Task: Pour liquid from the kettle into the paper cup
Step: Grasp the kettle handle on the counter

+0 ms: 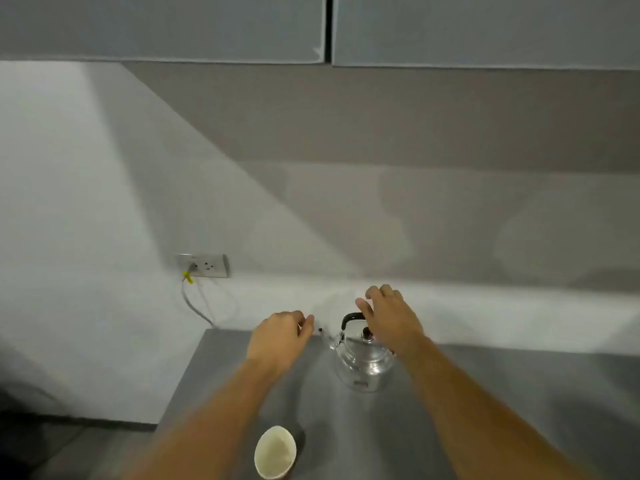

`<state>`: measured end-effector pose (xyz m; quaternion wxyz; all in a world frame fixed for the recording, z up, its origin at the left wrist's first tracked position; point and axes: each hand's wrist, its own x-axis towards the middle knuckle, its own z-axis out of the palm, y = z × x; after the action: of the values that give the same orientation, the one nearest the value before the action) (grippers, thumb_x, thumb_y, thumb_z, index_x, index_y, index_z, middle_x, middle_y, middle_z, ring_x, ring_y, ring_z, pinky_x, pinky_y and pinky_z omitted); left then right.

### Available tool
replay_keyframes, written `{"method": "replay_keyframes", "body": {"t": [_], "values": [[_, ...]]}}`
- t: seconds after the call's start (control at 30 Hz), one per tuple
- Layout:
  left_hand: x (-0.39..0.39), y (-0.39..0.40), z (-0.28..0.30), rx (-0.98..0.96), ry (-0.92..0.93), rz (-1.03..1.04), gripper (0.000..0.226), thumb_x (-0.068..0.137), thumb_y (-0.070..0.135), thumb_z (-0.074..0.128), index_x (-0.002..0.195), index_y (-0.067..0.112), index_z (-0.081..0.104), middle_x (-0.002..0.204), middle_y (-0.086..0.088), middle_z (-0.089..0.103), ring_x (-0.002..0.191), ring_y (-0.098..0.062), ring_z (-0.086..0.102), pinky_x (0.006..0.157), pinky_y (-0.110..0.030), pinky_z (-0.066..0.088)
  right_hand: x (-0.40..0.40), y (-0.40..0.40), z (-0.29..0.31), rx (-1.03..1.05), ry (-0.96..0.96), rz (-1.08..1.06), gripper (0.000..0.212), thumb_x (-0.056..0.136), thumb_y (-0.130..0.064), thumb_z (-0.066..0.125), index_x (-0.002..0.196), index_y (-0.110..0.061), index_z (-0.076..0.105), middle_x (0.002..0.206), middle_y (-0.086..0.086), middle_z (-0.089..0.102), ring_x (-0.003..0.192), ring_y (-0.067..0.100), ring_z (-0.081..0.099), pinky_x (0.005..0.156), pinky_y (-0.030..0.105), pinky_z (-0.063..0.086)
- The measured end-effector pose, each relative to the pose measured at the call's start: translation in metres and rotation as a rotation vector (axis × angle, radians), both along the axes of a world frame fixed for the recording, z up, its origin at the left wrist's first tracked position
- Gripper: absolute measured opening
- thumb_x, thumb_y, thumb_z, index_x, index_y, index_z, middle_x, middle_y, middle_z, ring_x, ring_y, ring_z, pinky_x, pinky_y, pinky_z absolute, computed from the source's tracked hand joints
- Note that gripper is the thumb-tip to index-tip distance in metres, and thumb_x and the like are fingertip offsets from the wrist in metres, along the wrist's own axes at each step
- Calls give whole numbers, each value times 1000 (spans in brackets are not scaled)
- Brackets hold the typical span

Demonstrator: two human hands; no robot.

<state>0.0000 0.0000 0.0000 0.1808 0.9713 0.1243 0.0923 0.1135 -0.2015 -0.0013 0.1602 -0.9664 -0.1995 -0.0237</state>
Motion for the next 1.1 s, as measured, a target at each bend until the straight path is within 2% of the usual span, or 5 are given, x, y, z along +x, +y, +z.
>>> {"method": "replay_keyframes", "body": {"t": [0.3, 0.63, 0.8, 0.93, 1.1], "values": [[25, 17, -30, -43, 23, 61, 42, 101, 53, 39, 84, 24, 65, 88, -1, 74, 83, -27, 67, 67, -31, 45, 32, 3, -41, 56, 212, -10, 53, 108, -52, 32, 119, -11, 63, 113, 10, 66, 107, 28, 59, 96, 39, 47], [18, 33, -46, -79, 30, 69, 42, 102, 51, 40, 68, 27, 45, 67, 4, 54, 65, -22, 53, 60, -31, 41, 41, -1, -64, 155, 276, -96, 54, 96, -67, 49, 71, -21, 58, 65, -4, 62, 62, 15, 60, 57, 28, 44], [7, 36, -52, -84, 78, 87, 41, 101, 49, 41, 71, 23, 51, 66, 2, 55, 71, -28, 59, 61, -33, 41, 40, -4, -62, 236, 327, -148, 61, 87, -69, 60, 62, -14, 62, 60, 4, 72, 59, 20, 66, 58, 34, 51], [-7, 39, -59, -93, 106, 101, 41, 100, 48, 42, 74, 19, 56, 71, -4, 65, 81, -32, 68, 62, -33, 40, 27, -4, -55, 197, 290, -146, 61, 85, -71, 60, 52, -20, 55, 49, -4, 60, 51, 10, 57, 48, 26, 36], [-30, 43, -67, -111, 138, 139, 42, 100, 47, 43, 81, 15, 61, 81, -10, 72, 82, -35, 68, 67, -36, 51, 3, -4, -38, 232, 238, -136, 60, 84, -70, 62, 53, -19, 60, 43, -7, 59, 50, 8, 57, 46, 25, 35]]}}
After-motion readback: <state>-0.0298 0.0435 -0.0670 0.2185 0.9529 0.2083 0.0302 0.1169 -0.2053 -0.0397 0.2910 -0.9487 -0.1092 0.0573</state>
